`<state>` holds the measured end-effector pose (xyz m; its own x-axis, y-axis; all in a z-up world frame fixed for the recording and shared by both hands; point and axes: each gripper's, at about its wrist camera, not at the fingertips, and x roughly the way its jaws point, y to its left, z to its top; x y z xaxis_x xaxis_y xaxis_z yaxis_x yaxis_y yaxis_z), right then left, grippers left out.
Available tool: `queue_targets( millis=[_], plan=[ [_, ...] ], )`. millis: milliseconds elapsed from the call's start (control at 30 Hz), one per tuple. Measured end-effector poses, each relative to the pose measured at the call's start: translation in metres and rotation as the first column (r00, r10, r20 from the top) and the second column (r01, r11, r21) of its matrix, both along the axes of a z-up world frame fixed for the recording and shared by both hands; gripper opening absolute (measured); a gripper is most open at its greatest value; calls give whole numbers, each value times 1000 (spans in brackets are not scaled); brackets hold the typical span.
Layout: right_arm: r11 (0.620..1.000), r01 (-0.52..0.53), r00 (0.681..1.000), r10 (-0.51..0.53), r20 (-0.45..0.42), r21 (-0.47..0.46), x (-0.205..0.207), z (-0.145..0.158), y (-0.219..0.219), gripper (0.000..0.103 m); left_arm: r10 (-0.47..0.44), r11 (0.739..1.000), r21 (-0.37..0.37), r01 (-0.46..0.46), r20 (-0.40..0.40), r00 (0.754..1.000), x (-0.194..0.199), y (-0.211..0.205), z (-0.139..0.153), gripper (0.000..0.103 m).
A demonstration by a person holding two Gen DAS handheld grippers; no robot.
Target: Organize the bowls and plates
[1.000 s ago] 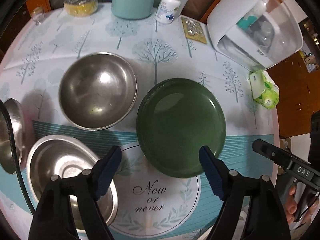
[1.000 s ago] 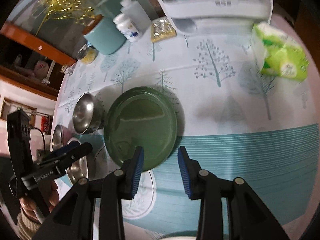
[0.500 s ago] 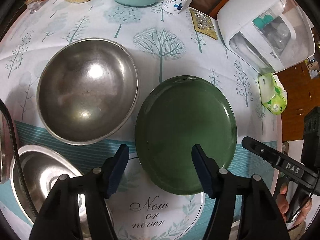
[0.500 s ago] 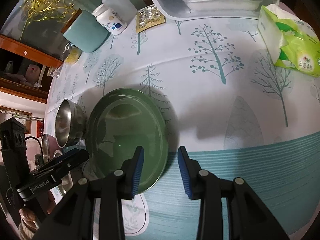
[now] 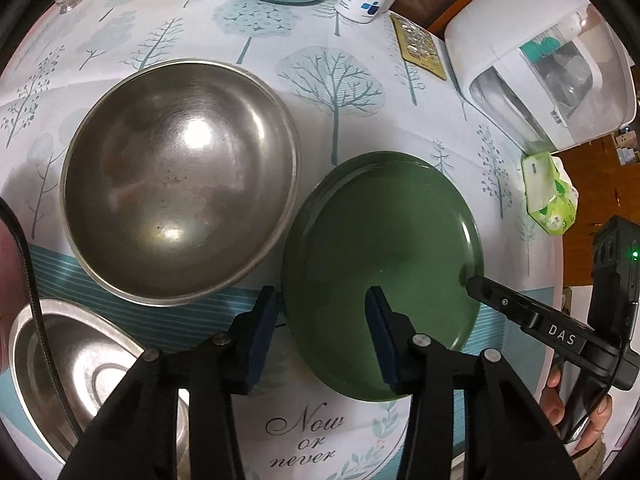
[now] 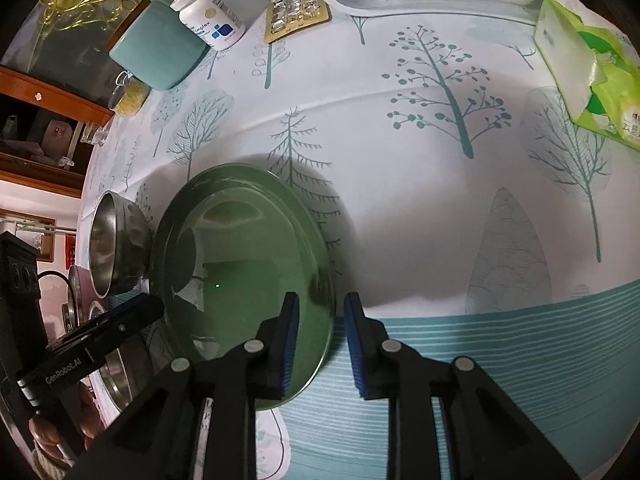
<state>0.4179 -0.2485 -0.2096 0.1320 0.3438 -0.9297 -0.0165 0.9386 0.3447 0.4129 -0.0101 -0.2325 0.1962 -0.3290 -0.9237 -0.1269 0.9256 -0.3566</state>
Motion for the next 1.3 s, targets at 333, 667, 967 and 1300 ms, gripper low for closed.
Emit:
queue_targets(
  millis=[333, 667, 967, 1300],
  plan=[
    [1000, -3, 1000, 3, -1, -19, 2, -6, 5, 12, 7, 1000, 13, -7, -3, 1000, 6, 6, -8, 20],
    [999, -24, 1000, 24, 15, -31, -3, -5, 3, 9, -6, 998, 60, 6, 9, 1000, 6, 2, -13, 7],
    [1000, -11, 1000, 10, 27, 14, -17, 11, -16, 9, -21, 999, 25, 20, 48, 999, -7, -10, 20, 6],
    [999, -9, 996, 6, 88, 34, -69, 65, -50, 9, -87, 996, -23, 89, 92, 992, -59, -38, 72, 6]
  ],
)
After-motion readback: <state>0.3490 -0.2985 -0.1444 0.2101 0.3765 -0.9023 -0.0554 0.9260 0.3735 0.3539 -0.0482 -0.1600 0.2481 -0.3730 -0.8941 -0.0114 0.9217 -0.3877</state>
